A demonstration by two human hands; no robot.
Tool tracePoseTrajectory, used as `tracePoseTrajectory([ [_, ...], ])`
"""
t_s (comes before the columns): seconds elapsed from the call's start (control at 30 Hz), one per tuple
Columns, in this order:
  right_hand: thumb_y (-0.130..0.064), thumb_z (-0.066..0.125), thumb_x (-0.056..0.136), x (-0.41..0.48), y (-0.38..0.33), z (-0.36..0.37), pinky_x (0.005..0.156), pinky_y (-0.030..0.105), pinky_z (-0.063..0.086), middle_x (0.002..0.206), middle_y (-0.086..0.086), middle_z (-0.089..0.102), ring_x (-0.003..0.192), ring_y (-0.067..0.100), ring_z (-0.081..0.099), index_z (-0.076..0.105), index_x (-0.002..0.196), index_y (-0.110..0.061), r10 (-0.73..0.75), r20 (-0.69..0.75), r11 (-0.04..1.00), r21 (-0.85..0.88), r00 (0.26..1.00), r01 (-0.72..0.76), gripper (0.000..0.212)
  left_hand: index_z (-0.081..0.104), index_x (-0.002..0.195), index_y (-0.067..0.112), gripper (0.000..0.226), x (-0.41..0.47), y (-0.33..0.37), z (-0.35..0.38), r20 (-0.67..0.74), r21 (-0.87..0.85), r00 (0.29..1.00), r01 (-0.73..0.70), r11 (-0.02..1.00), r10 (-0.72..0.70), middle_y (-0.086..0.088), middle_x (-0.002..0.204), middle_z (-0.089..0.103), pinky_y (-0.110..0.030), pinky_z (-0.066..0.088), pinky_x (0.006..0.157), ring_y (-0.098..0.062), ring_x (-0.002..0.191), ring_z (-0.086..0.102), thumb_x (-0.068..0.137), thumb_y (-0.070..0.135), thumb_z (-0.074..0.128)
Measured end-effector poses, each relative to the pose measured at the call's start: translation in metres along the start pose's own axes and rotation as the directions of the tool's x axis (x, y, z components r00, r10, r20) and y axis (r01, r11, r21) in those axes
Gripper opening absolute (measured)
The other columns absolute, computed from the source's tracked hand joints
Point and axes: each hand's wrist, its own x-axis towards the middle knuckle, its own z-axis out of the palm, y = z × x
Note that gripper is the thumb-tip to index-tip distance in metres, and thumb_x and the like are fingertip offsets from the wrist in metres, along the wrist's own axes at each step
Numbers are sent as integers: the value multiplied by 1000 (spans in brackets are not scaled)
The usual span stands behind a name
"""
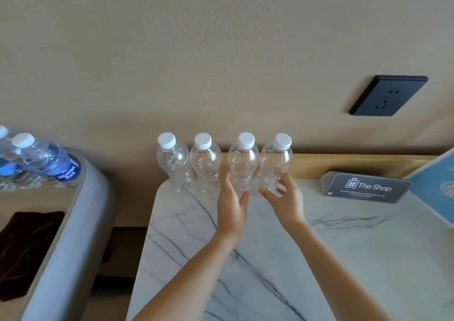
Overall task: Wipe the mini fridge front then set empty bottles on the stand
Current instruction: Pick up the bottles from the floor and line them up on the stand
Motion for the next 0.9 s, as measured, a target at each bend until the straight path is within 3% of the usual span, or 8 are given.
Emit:
tracePoseTrajectory([
  [0.13, -15, 85, 81, 0, -3, 0, 96, 26, 51, 119, 0, 66, 107, 10, 62, 61, 128, -16, 3, -2, 1000, -11, 1000, -3, 53, 28, 149, 18, 67, -1, 1, -1, -13, 8, 1000, 11, 1000, -11, -3, 145, 52, -18, 38, 101, -17, 130, 51, 94, 17, 66],
  [0.27, -18, 87, 78, 1, -4, -1, 91, 27, 48, 119, 0, 63, 107, 16, 60, 59, 124, -15, 7, 14, 998, -70, 1000, -6, 53, 26, 152, 16, 72, -1, 6, -2, -3, 2, 1000, -6, 1000, 6, -2, 151, 46, -35, 40, 110, -16, 137, 46, 93, 15, 67],
  [0.33, -20, 87, 78, 1, -4, -1, 91, 27, 45, 120, 0, 61, 110, 17, 58, 57, 126, -15, 7, 24, 996, -92, 1000, -5, 57, 24, 154, 15, 75, -4, 9, -5, -1, 16, 1000, -20, 1000, 20, -2, 154, 41, -36, 38, 113, -16, 140, 42, 93, 16, 67],
  [0.4, -21, 88, 78, -1, -5, -3, 92, 27, 43, 122, -3, 59, 113, 16, 56, 55, 128, -16, 0, 20, 994, -105, 1000, 2, 60, 23, 155, 16, 76, -8, 13, -9, 3, 25, 1000, -30, 999, 30, -1, 156, 38, -25, 34, 115, -16, 142, 39, 93, 16, 67],
  [0.5, -24, 87, 78, -9, -10, -7, 95, 27, 42, 128, -9, 55, 117, 14, 53, 52, 134, -19, -8, 4, 994, -106, 1000, 8, 67, 25, 153, 11, 72, -19, 22, -19, -1, 58, 1000, -15, 998, 15, -5, 153, 41, -5, 27, 106, -16, 138, 41, 94, 17, 67],
  [0.6, -29, 86, 79, -28, -18, -14, 94, 28, 43, 131, -12, 50, 114, 10, 51, 47, 142, -24, -6, -42, 995, -97, 999, 2, 74, 35, 146, 1, 61, -37, 33, -33, 10, 122, 999, -44, 992, 43, -13, 143, 47, -16, 30, 105, -24, 133, 45, 95, 16, 65],
  [0.77, -30, 80, 86, -81, -40, -28, 92, 32, 48, 118, -10, 56, 109, 14, 56, 56, 128, -23, -115, -92, 979, -182, 989, 97, 49, 54, 129, 1, 42, -68, 45, -77, 96, 289, 975, -219, 932, 200, -11, 121, 61, -27, 45, 94, -28, 113, 58, 93, 16, 68],
  [0.9, -26, 70, 96, -129, -61, -37, 91, 30, 45, 121, -5, 61, 114, 22, 57, 59, 131, -16, -288, -9, 904, -331, 957, 270, 38, 56, 127, 6, 44, -94, 53, -124, 181, 409, 926, -377, 831, 331, -7, 112, 66, -32, 52, 81, -25, 101, 62, 89, 18, 73],
])
